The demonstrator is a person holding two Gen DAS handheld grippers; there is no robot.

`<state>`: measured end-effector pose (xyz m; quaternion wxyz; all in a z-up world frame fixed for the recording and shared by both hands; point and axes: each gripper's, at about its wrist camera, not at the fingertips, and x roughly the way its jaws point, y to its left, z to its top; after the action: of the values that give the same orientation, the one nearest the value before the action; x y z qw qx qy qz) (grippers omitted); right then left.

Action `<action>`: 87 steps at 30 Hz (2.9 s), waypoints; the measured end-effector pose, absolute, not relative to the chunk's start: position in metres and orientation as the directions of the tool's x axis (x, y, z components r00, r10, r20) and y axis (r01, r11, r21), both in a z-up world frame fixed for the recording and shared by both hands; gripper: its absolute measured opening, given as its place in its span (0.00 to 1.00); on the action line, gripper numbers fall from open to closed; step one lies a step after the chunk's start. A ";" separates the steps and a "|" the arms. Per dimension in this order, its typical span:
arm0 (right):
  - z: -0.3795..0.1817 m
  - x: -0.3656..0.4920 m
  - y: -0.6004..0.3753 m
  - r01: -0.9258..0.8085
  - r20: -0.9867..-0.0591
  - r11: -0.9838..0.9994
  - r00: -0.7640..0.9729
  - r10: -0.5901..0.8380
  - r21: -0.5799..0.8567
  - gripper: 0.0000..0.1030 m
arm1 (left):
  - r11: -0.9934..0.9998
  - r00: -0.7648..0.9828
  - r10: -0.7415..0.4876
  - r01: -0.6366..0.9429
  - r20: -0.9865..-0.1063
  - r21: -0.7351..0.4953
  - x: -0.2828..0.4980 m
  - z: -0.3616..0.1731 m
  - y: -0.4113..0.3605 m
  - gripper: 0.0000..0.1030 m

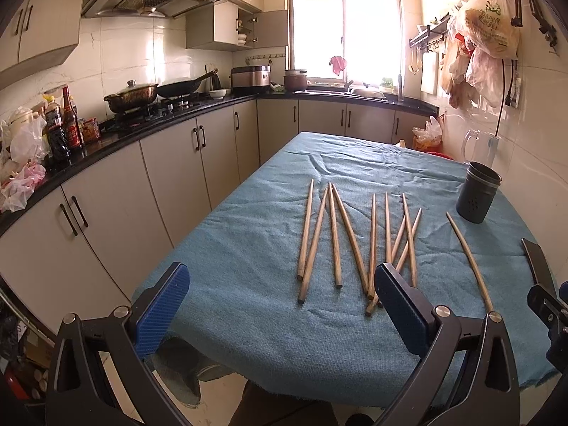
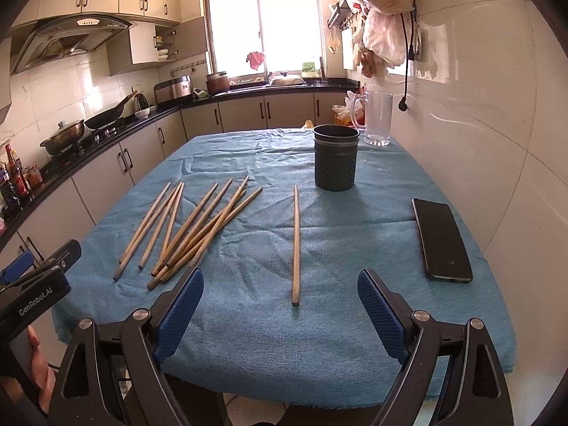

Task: Organize utensils
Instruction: 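Lower and close the left tool on a wooden chopstick while the right tool grasps another, then lift the left tool's chopstick upright toward the black holder while the right tool carries its own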

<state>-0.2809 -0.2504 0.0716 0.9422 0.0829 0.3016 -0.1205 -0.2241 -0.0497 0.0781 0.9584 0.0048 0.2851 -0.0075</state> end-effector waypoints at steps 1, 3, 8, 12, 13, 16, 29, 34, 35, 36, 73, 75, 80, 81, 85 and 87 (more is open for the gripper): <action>0.071 -0.280 -0.252 0.272 -0.590 0.958 0.790 -0.167 0.093 0.89 | 1.000 0.834 -0.016 0.017 -0.551 -0.002 -0.221 0.080 -0.046 1.00; 0.073 -0.276 -0.256 0.251 -0.597 0.961 0.791 -0.137 0.112 0.88 | 1.000 0.823 -0.027 0.019 -0.567 -0.020 -0.208 0.080 -0.037 1.00; 0.079 -0.246 -0.266 0.171 -0.638 0.973 0.769 -0.035 0.153 0.71 | 0.997 0.773 -0.073 0.040 -0.631 -0.066 -0.165 0.081 -0.012 0.98; 0.080 -0.211 -0.273 0.108 -0.691 0.960 0.715 0.106 0.259 0.52 | 0.989 0.698 -0.145 0.090 -0.701 -0.116 -0.124 0.081 -0.008 0.86; 0.079 -0.203 -0.275 0.098 -0.698 0.952 0.702 0.142 0.291 0.50 | 0.984 0.671 -0.179 0.108 -0.720 -0.144 -0.113 0.079 -0.007 0.84; 0.076 -0.182 -0.275 0.096 -0.719 0.936 0.668 0.192 0.339 0.48 | 0.963 0.571 -0.270 0.146 -0.775 -0.228 -0.078 0.068 -0.006 0.79; 0.071 -0.110 -0.287 0.149 -0.774 0.909 0.589 0.234 0.389 0.25 | 0.957 0.386 -0.282 0.178 -0.878 -0.229 0.029 0.019 -0.055 0.38; 0.065 -0.083 -0.286 0.173 -0.799 0.910 0.558 0.224 0.376 0.25 | 0.962 0.367 -0.257 0.183 -0.894 -0.202 0.049 0.012 -0.063 0.34; 0.064 -0.079 -0.285 0.175 -0.804 0.912 0.552 0.221 0.371 0.25 | 0.963 0.369 -0.252 0.187 -0.895 -0.194 0.051 0.012 -0.065 0.33; 0.062 -0.074 -0.283 0.177 -0.809 0.914 0.545 0.218 0.365 0.25 | 0.965 0.371 -0.244 0.188 -0.896 -0.186 0.054 0.011 -0.066 0.31; 0.009 0.033 -0.282 0.231 -0.895 0.922 0.398 0.203 0.312 0.07 | 0.959 0.386 -0.270 0.186 -0.882 -0.212 0.071 0.012 -0.061 0.07; 0.020 0.024 -0.285 0.223 -0.874 0.914 0.435 0.218 0.339 0.07 | 0.953 0.416 -0.293 0.201 -0.861 -0.227 0.061 0.024 -0.056 0.07; 0.058 -0.012 -0.281 0.161 -0.800 0.922 0.563 0.207 0.352 0.07 | 0.943 0.524 -0.329 0.223 -0.786 -0.246 0.031 0.064 -0.044 0.07; 0.068 -0.023 -0.279 0.146 -0.778 0.926 0.596 0.199 0.349 0.07 | 0.942 0.547 -0.332 0.227 -0.768 -0.246 0.024 0.072 -0.041 0.07; 0.097 -0.061 -0.276 0.095 -0.682 0.940 0.712 0.165 0.326 0.08 | 0.941 0.642 -0.337 0.245 -0.689 -0.233 -0.014 0.103 -0.038 0.07; 0.106 -0.081 -0.273 0.084 -0.642 0.949 0.754 0.139 0.305 0.07 | 0.939 0.670 -0.344 0.259 -0.658 -0.227 -0.032 0.115 -0.038 0.07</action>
<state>-0.0812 -0.2735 0.1059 0.9228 0.1595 0.3503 0.0150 -0.0318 -0.0383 0.1146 0.9120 -0.0571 0.3711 -0.1651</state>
